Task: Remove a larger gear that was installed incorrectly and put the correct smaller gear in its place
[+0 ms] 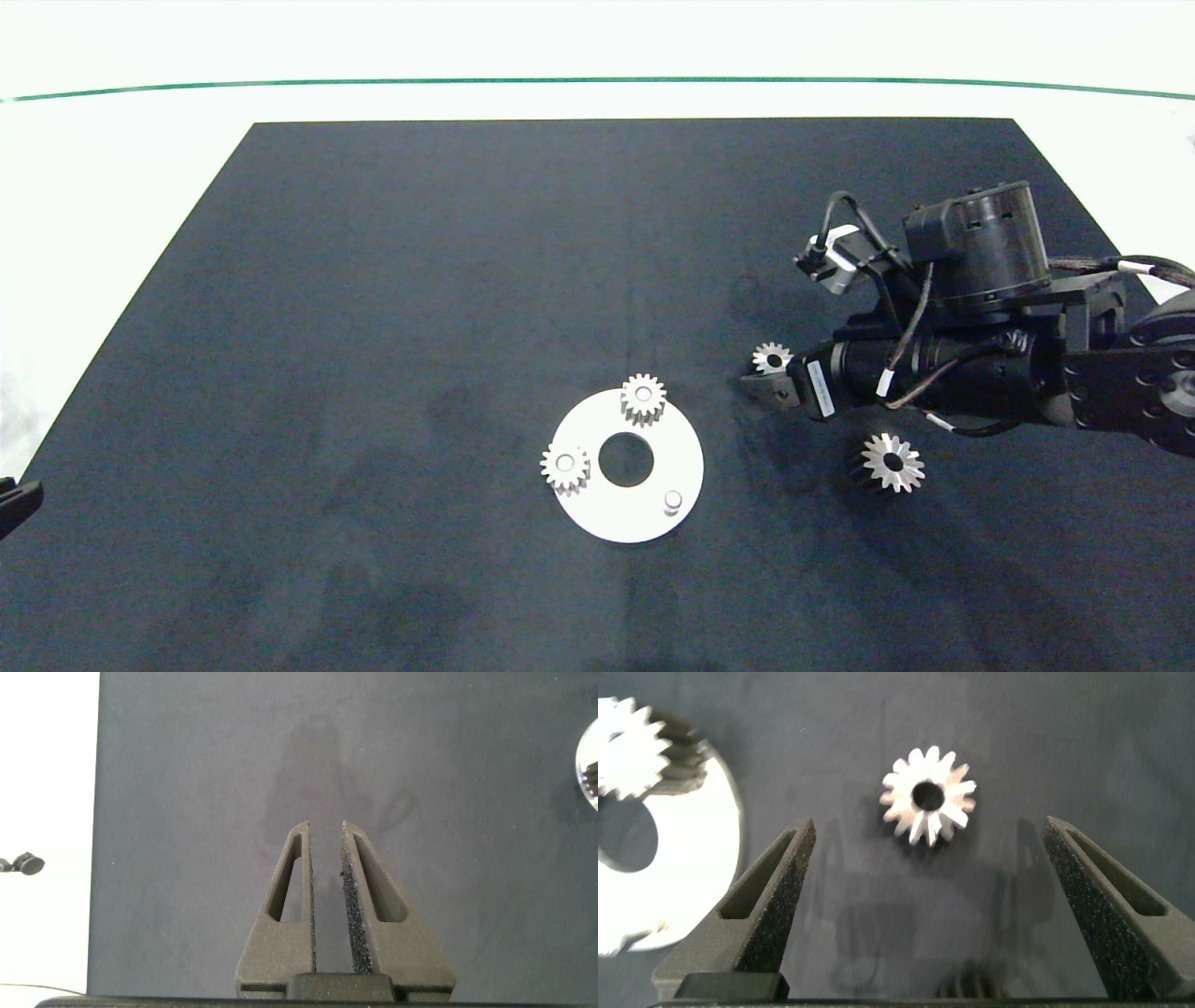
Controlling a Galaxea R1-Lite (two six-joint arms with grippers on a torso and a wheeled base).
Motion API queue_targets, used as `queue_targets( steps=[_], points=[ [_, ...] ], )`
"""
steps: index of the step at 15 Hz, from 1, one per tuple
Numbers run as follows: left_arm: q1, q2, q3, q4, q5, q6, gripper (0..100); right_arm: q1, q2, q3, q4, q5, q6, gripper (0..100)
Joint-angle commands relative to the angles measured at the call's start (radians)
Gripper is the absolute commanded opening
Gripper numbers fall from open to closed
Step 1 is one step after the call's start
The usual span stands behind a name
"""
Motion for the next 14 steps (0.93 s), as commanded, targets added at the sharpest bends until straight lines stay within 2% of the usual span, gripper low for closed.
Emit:
queue_targets(
  steps=[1,6,14],
  points=[
    [0.001,0.0,0.0,0.002,0.001,0.0,16,-0.003,0.042,-0.016,-0.003,-0.002,-0.003,100],
    [0.0,-0.006,0.0,0.002,0.001,0.0,16,-0.006,0.08,-0.026,-0.03,-0.004,0.0,100],
    [0.0,-0.005,0.0,0.002,0.001,0.0,16,-0.02,0.106,-0.059,-0.03,-0.006,0.0,99]
  ],
)
